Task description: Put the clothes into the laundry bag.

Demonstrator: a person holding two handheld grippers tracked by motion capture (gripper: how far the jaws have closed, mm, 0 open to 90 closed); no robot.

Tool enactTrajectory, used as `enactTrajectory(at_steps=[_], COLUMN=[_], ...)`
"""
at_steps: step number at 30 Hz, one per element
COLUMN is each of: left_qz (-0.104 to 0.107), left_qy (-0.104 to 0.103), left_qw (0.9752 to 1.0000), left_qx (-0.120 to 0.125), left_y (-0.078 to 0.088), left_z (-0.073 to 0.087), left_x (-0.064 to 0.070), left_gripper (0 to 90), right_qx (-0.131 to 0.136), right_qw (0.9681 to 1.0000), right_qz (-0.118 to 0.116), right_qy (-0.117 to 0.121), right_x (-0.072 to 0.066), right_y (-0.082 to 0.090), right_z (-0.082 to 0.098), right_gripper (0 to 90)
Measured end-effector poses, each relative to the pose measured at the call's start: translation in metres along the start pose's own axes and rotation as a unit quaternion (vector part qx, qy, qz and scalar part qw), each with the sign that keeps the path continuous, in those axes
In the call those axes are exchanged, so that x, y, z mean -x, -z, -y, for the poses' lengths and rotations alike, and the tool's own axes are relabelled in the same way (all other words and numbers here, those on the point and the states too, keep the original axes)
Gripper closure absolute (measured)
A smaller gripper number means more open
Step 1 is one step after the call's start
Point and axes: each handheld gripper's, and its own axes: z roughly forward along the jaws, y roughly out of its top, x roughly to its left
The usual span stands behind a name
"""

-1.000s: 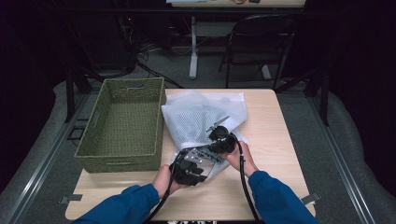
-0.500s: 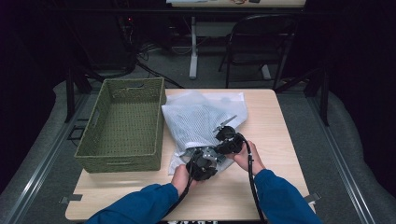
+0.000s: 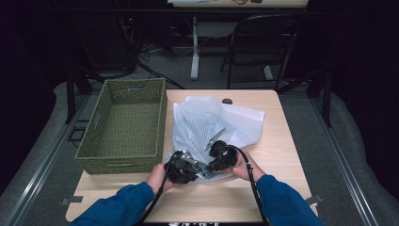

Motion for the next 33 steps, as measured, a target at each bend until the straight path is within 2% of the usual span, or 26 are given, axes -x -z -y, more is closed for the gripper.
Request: enactTrajectory(at_steps=[1,2,5,6,9,10,12,14,15,17,19,20,21,23,24,25,26,28,30,31,33], left_qz=[0.002,0.005,0.003,0.006,0.021,0.024,0.043,0.043,0.041,0.044,0.049,0.045,0.044,0.024,0.017,0.012,-0.003,-0.011,-0.015,-0.019,-0.033], left_qy=[0.000,0.002,-0.005,-0.011,-0.025,-0.033,-0.054,-0.069,-0.081,-0.082,-0.091,-0.091,-0.084,-0.081,-0.075,-0.074,-0.074,-0.071,-0.066,-0.065,-0.066], left_qw=[1.0000,1.0000,0.9999,0.9997,0.9993,0.9990,0.9975,0.9966,0.9958,0.9956,0.9943,0.9945,0.9950,0.9952,0.9953,0.9946,0.9937,0.9916,0.9918,0.9925,0.9929], left_qx=[0.000,-0.003,-0.016,-0.021,-0.020,-0.019,-0.014,-0.012,-0.005,0.009,0.025,0.029,0.031,0.049,0.058,0.071,0.084,0.108,0.108,0.102,0.094], left_y=[-0.002,-0.006,-0.015,-0.016,-0.017,-0.016,-0.014,-0.009,-0.006,0.000,0.006,0.008,0.010,0.013,0.015,0.018,0.022,0.028,0.028,0.026,0.020], left_z=[-0.001,-0.002,-0.003,-0.003,-0.003,-0.002,0.000,0.000,0.000,0.000,0.001,0.001,0.002,0.001,0.001,0.000,-0.002,-0.004,-0.005,-0.006,-0.008], left_x=[-0.001,0.000,0.003,0.004,0.010,0.013,0.018,0.023,0.025,0.023,0.021,0.021,0.020,0.019,0.018,0.018,0.018,0.017,0.016,0.015,0.015], left_gripper=[67.9,68.4,82.5,86.1,87.4,87.8,88.1,88.1,88.2,88.2,88.2,88.2,88.2,87.9,87.8,87.8,87.7,87.7,87.6,87.1,84.8], right_qx=[-0.002,-0.006,-0.010,-0.008,-0.004,-0.005,0.000,0.004,0.007,0.011,0.019,0.025,0.025,0.026,0.015,0.004,0.003,-0.006,0.001,0.010,0.032], right_qw=[0.9999,0.9999,0.9994,0.9994,0.9988,0.9983,0.9970,0.9950,0.9935,0.9909,0.9888,0.9887,0.9900,0.9910,0.9934,0.9944,0.9950,0.9958,0.9951,0.9942,0.9930], right_qz=[0.001,0.004,0.017,0.025,0.048,0.057,0.078,0.100,0.114,0.134,0.147,0.145,0.134,0.125,0.106,0.096,0.091,0.078,0.082,0.092,0.095], right_qy=[0.010,0.013,0.029,0.025,0.010,0.009,0.005,-0.002,-0.004,-0.012,-0.017,-0.026,-0.034,-0.040,-0.039,-0.043,-0.043,-0.047,-0.055,-0.055,-0.063], right_x=[-0.002,-0.004,-0.003,-0.003,-0.003,-0.003,-0.002,0.001,0.002,0.004,0.007,0.009,0.011,0.013,0.014,0.013,0.012,0.011,0.009,0.009,0.009], right_y=[-0.004,-0.007,-0.014,-0.016,-0.024,-0.027,-0.030,-0.034,-0.036,-0.038,-0.038,-0.038,-0.037,-0.032,-0.030,-0.026,-0.021,-0.009,0.006,0.013,0.031], right_z=[0.000,0.000,0.000,0.000,-0.002,-0.004,-0.009,-0.013,-0.015,-0.018,-0.018,-0.017,-0.016,-0.016,-0.015,-0.015,-0.014,-0.010,-0.004,-0.001,0.003], right_gripper=[87.1,87.4,88.7,89.0,89.5,89.5,89.6,89.6,89.6,89.6,89.6,89.5,89.5,89.3,89.1,89.1,89.1,89.1,89.1,89.1,89.0])
